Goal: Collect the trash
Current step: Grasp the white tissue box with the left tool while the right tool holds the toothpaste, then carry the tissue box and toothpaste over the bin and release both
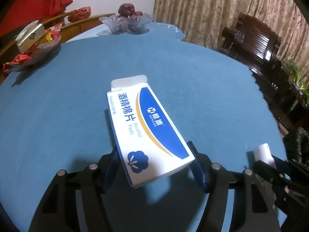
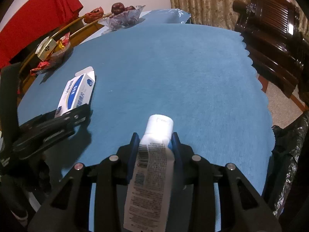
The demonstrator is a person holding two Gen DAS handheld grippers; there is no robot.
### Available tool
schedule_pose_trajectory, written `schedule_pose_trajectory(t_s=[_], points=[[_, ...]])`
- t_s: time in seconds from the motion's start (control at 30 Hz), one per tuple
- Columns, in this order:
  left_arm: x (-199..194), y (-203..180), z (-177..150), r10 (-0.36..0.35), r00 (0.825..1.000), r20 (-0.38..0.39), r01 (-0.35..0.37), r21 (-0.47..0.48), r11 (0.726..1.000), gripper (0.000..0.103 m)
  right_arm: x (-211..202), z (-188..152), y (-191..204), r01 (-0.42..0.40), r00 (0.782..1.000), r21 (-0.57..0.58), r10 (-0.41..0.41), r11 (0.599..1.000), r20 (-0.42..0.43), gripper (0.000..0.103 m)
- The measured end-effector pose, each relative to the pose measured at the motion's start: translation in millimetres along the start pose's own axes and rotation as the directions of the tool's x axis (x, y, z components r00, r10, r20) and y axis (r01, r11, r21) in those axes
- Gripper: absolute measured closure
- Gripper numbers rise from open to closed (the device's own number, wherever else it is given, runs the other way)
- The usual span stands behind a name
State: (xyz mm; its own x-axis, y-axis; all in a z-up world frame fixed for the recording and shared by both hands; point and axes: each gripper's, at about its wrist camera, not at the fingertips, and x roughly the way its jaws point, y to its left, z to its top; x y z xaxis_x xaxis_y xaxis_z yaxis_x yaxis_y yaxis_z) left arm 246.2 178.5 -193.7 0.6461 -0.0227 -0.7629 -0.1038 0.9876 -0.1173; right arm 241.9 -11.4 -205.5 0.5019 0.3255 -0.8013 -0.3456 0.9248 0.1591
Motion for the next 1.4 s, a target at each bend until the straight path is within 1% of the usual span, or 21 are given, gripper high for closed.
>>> schedule_pose_trajectory(t_s=[0.23,0.47,0.7,0.87,0.97,1.07,1.2,1.37,1.4], points=[[-31.5,-9.1,-8.7,-0.033,0.999,0.026,0.032,0.05,0.998,0.041,-21.0,-3.8,4.1,-0.025,1.0,-0.024,0.026,0.999,0.015,0.07],[-55.6,-21.8,-16.7,-0.07,0.997,0.033,0.068,0.078,0.995,0.042,-46.1,-5.4,-2.0,-0.049,0.998,0.007,0.049,0.999,0.034,0.07],[-76.2,-51.4,-15.4,-0.117,0.992,0.05,0.11,0.13,0.985,0.042,-85.7,-8.1,-17.0,-0.065,0.994,0.037,0.061,0.997,0.086,0.07],[-91.7,-79.7,-11.4,-0.164,0.984,0.07,0.151,0.166,0.975,0.043,-125.0,-11.6,-36.2,-0.052,0.989,0.063,0.043,0.997,0.141,0.07],[-101.7,-105.1,-8.1,-0.208,0.974,0.085,0.188,0.199,0.962,0.043,-151.0,-15.0,-51.9,-0.025,0.985,0.078,0.011,0.997,0.174,0.07],[-111.2,-136.8,-6.2,-0.263,0.96,0.094,0.234,0.242,0.941,0.043,-175.0,-21.1,-72.7,0.02,0.979,0.104,-0.041,0.994,0.201,0.07],[-120.6,-184.6,-6.4,-0.342,0.935,0.091,0.301,0.305,0.904,0.043,-201.8,-33.6,-109.6,0.086,0.969,0.155,-0.119,0.984,0.218,0.07],[-123.5,-236.9,-10.0,-0.407,0.91,0.072,0.356,0.366,0.86,0.043,-225.8,-52.0,-152.1,0.159,0.955,0.209,-0.204,0.965,0.217,0.07],[-121.7,-251.2,-13.1,-0.423,0.904,0.065,0.368,0.385,0.846,0.043,-229.1,-56.2,-159.6,0.171,0.952,0.219,-0.218,0.961,0.215,0.07]])
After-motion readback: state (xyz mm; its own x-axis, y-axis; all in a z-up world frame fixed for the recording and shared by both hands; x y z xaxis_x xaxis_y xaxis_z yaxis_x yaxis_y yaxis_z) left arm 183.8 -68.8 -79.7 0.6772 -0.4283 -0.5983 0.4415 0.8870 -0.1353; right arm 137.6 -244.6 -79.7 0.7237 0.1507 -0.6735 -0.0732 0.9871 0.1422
